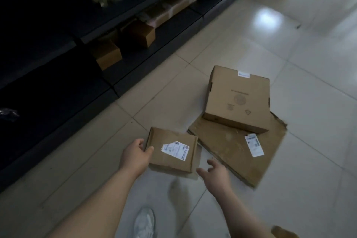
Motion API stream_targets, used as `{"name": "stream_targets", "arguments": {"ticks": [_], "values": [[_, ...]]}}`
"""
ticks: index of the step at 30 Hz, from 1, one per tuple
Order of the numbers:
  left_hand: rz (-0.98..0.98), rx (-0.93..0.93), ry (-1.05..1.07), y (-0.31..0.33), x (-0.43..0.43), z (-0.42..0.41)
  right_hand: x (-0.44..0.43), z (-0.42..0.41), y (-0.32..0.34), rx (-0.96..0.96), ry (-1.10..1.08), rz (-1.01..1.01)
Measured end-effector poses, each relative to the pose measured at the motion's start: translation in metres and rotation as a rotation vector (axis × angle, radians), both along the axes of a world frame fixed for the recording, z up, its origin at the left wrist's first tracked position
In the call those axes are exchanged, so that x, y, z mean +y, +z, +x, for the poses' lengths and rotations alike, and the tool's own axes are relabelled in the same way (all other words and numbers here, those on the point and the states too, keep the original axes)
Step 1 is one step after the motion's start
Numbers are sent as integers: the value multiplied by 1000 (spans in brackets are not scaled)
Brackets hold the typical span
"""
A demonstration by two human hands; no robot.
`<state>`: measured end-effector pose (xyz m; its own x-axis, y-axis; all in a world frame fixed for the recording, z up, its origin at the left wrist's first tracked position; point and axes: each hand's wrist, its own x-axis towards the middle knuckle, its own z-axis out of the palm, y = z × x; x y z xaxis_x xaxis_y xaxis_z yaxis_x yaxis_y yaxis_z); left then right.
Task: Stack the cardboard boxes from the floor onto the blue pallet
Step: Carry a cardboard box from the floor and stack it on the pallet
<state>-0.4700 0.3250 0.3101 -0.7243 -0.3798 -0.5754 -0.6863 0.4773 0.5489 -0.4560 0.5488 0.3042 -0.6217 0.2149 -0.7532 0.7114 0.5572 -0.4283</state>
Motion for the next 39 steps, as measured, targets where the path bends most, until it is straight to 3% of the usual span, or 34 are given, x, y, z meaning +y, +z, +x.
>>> {"name": "stream_targets", "arguments": {"ticks": [11, 20, 26, 32, 39], "values": [[-251, -61, -339, -210, -4, -87, -27, -37, -212, -55, -182, 23], [-347, -187, -566, -290, 2, -132, -39, -36, -295, -103, -484, -130], [-329, -224, -407, -294, -16, -116, -44, -48, -301, -115, -504, -173], [-342, -211, -211, -262, -53, -81, -68, -54, -274, -80, -315, -134], [-379, -159, 102, -170, -114, -22, -128, -66, -185, -10, 8, -110]]}}
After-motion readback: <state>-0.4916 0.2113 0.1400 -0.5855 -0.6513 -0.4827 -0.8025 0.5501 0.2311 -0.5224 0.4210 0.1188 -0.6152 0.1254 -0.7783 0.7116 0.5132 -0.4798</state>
